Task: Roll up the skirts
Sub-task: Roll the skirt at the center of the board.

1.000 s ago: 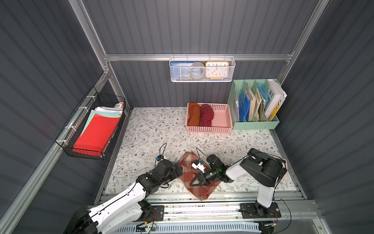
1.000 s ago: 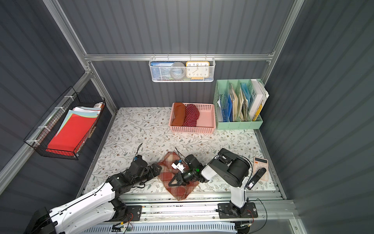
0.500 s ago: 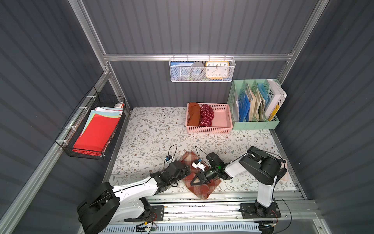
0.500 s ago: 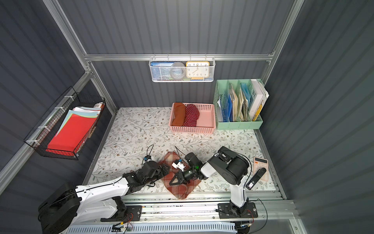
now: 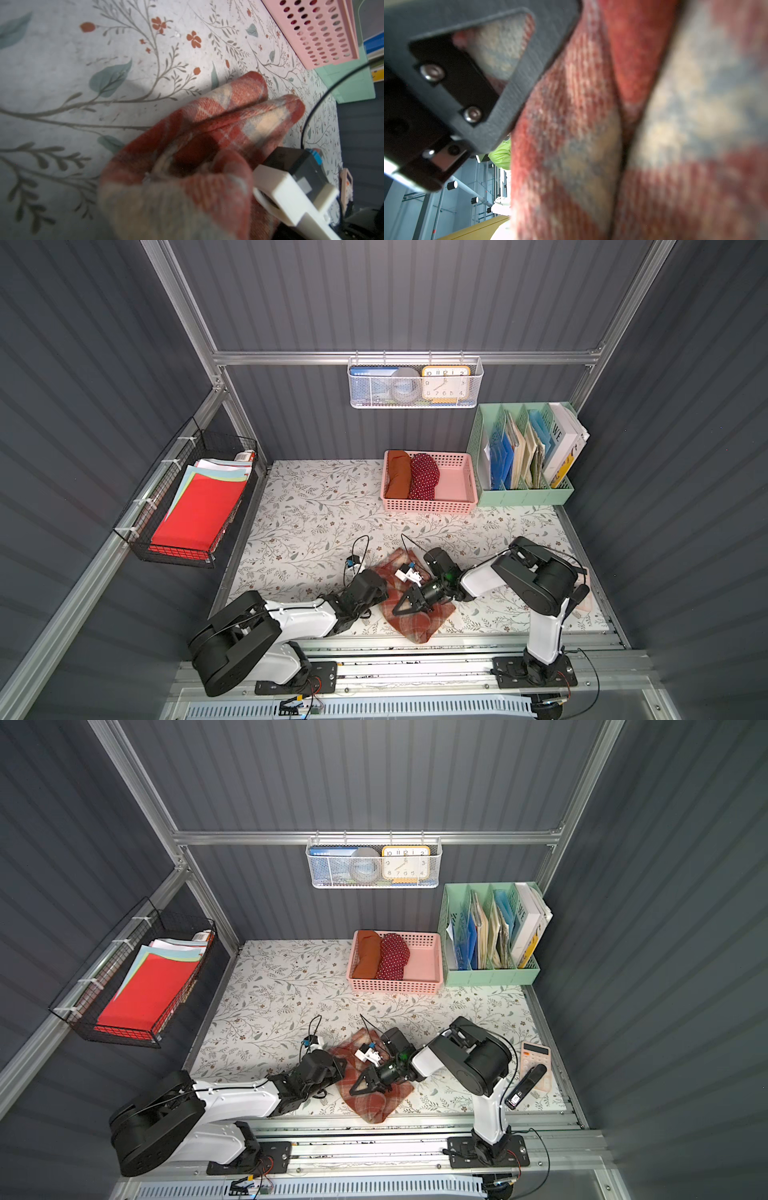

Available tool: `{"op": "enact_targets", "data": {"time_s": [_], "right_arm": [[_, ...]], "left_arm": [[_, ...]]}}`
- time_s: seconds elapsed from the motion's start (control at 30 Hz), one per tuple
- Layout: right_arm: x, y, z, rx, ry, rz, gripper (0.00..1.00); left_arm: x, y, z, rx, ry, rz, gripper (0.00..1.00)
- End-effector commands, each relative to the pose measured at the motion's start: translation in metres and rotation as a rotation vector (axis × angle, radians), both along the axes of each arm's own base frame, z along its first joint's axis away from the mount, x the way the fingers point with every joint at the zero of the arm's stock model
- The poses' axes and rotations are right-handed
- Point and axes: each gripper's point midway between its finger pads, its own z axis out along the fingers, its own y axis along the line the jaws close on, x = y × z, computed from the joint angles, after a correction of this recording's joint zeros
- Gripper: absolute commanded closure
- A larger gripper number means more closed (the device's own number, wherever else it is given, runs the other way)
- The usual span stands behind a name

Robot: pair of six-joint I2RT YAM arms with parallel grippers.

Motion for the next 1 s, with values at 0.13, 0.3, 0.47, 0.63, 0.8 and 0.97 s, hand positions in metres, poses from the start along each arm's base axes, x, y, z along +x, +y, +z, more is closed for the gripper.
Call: {"op": "enact_targets", "data": {"time_s": [0.13,0.3,0.47,0.63,0.8,0.97], "right_arm": [[-0.003,-0.084,-0.071,-0.563,-0.055,-0.049,0.51],[0.018,-0.092,-0.038,-0.61,-0.18,-0.062,0.37],[0.029,-0.109,-0.001,-0.684,-0.29,-0.1,0.33],[0.034,-0.132,0.047,-0.809,-0.514,-0.156,0.33],[0.015,-0.115,0.096,-0.813,-0.896,-0.107,0.43],[-0.013,-0.09,0.117,-0.703,-1.19,-0.099,0.47]], "left_arm": [[-0.01,0.057,-0.011,0.264,0.061,0.131,1.0],[-0.035,0.106,-0.009,0.322,0.103,0.29,1.0],[-0.048,0.121,0.0,0.338,0.091,0.362,1.0],[-0.045,0.109,0.007,0.404,0.11,0.353,1.0],[-0.038,0.09,0.013,0.42,0.115,0.315,1.0],[-0.038,0.073,0.007,0.366,0.149,0.264,1.0]]}}
